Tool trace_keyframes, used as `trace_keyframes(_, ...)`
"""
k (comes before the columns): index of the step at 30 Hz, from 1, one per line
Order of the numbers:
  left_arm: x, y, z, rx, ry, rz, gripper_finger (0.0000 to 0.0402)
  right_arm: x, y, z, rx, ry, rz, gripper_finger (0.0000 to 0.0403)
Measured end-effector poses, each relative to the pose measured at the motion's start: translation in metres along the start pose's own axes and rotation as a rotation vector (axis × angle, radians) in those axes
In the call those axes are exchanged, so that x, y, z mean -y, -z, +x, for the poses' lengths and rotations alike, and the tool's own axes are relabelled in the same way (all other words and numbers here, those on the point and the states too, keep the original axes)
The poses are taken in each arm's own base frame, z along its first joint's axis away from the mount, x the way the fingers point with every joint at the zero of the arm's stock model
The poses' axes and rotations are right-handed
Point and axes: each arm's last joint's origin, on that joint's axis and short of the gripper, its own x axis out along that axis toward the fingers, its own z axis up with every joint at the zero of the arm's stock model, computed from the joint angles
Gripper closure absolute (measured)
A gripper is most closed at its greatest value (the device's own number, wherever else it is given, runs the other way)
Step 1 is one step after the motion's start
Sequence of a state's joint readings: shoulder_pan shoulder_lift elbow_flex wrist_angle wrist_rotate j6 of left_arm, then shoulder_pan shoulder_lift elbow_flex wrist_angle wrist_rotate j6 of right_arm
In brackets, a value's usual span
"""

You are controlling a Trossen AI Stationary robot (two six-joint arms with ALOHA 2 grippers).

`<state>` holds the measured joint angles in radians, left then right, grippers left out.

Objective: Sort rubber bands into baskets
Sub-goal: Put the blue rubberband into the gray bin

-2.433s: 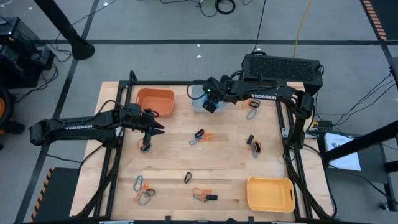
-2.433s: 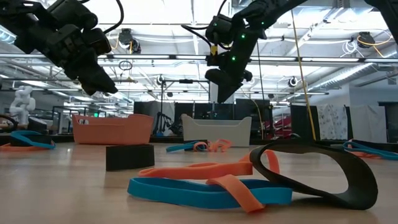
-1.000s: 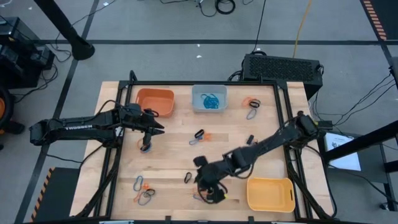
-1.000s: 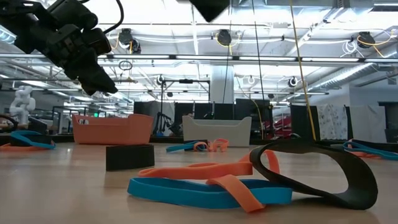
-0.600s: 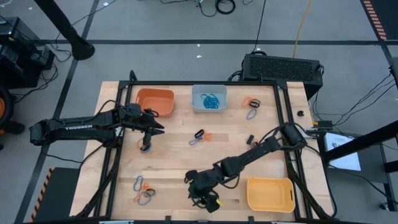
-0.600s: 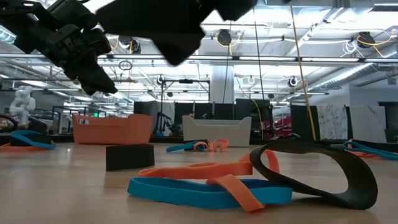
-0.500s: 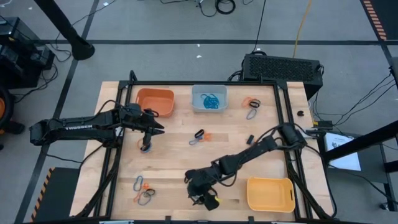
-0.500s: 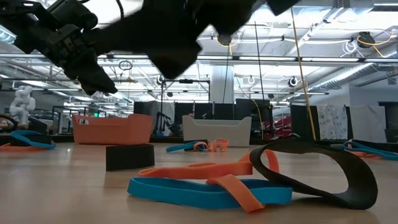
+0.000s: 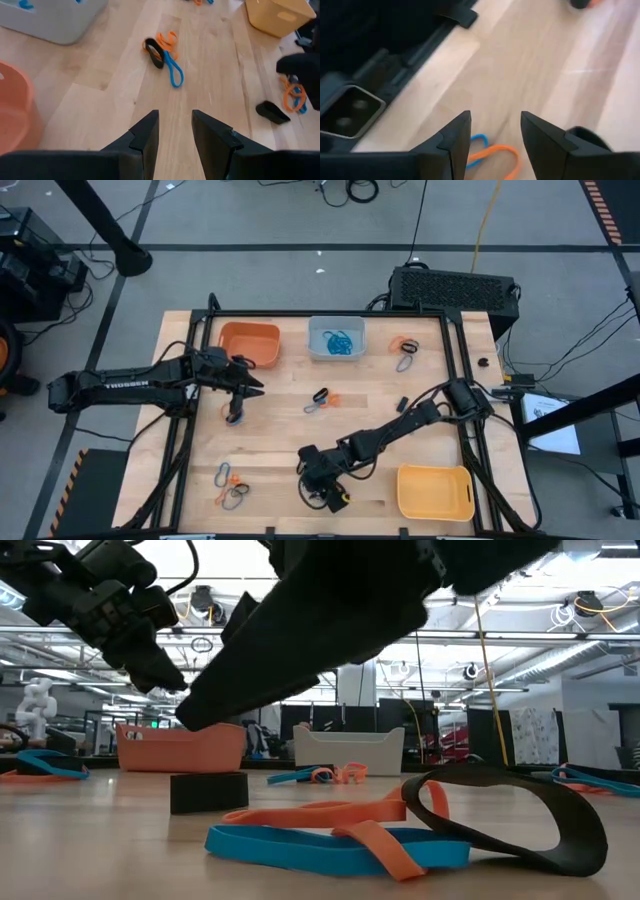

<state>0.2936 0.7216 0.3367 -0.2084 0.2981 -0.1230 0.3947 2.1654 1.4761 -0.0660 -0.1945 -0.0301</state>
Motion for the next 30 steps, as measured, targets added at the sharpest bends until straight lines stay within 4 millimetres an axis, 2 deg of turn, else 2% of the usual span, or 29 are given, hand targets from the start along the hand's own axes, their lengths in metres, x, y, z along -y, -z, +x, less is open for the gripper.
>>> trace_keyframes(5,0.006,0.004,0.002,-0.036,0.034,-0.007,0.0278,-0.013,0.006,0.011,-0.013,0.033,-0.031,0.0239)
trace_keyframes(13,0.015,0.004,0.004,-0.031,0.069,0.031,0.0278,-0.042,0.007,0.016,-0.021,0.12,-0.078,0.0239)
trace_keyframes(25,0.016,0.002,0.004,-0.006,0.064,0.042,0.0278,-0.035,0.023,0.036,-0.046,0.117,-0.068,0.0239)
trace_keyframes(30,0.016,0.002,0.004,-0.013,0.053,0.039,0.0278,-0.034,0.027,0.036,-0.086,0.13,-0.02,0.0246)
